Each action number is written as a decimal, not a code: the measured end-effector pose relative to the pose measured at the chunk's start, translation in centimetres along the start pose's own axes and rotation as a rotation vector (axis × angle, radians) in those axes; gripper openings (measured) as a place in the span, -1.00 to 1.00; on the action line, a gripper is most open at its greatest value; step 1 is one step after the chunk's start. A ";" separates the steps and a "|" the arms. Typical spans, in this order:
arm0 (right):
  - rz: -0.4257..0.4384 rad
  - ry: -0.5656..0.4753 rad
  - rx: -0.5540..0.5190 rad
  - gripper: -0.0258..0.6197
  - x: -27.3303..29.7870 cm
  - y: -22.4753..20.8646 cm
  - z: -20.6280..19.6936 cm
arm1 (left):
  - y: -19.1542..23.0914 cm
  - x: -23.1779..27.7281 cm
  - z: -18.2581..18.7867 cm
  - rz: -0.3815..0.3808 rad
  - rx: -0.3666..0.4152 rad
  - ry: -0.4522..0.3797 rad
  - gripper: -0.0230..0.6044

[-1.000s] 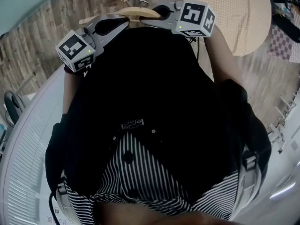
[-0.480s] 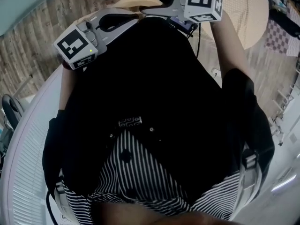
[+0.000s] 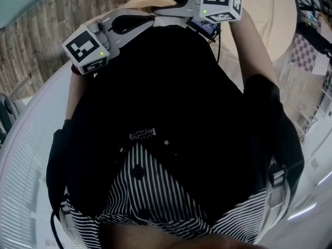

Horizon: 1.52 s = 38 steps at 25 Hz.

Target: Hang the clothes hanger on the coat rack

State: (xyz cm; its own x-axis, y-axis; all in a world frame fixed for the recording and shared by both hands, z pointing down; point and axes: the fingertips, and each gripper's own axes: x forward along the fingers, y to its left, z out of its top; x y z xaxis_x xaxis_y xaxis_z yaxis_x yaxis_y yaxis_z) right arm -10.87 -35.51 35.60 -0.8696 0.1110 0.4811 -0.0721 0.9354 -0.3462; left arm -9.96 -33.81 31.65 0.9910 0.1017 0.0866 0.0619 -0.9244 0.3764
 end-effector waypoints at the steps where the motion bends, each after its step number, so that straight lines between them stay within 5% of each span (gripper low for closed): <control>1: 0.007 0.006 -0.006 -0.87 0.0 0.1 0.0 | -0.1 0.1 0.0 0.004 -0.001 -0.005 -0.92; 11: 0.058 0.042 -0.039 -0.87 0.1 0.6 -0.1 | -1.0 0.9 0.4 0.029 -0.004 -0.029 -0.92; 18: -0.020 0.075 -0.123 -0.87 0.2 -0.1 0.0 | -0.3 1.9 0.3 0.019 -0.005 -0.027 -0.92; 28: 0.037 0.082 -0.165 -0.87 0.5 0.2 0.1 | -2.5 3.5 0.2 -0.138 0.042 -0.038 -0.92; 38: 0.126 0.094 -0.186 -0.87 -1.1 -1.4 -1.1 | -0.6 5.6 0.2 -0.061 0.029 -0.021 -0.92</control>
State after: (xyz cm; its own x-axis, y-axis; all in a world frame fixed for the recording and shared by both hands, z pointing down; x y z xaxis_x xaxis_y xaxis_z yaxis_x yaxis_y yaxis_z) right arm -9.34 -36.55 36.42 -0.8159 0.2532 0.5197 0.1328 0.9570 -0.2578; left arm -4.38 -32.76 31.71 0.9876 0.1509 0.0446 0.1256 -0.9268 0.3540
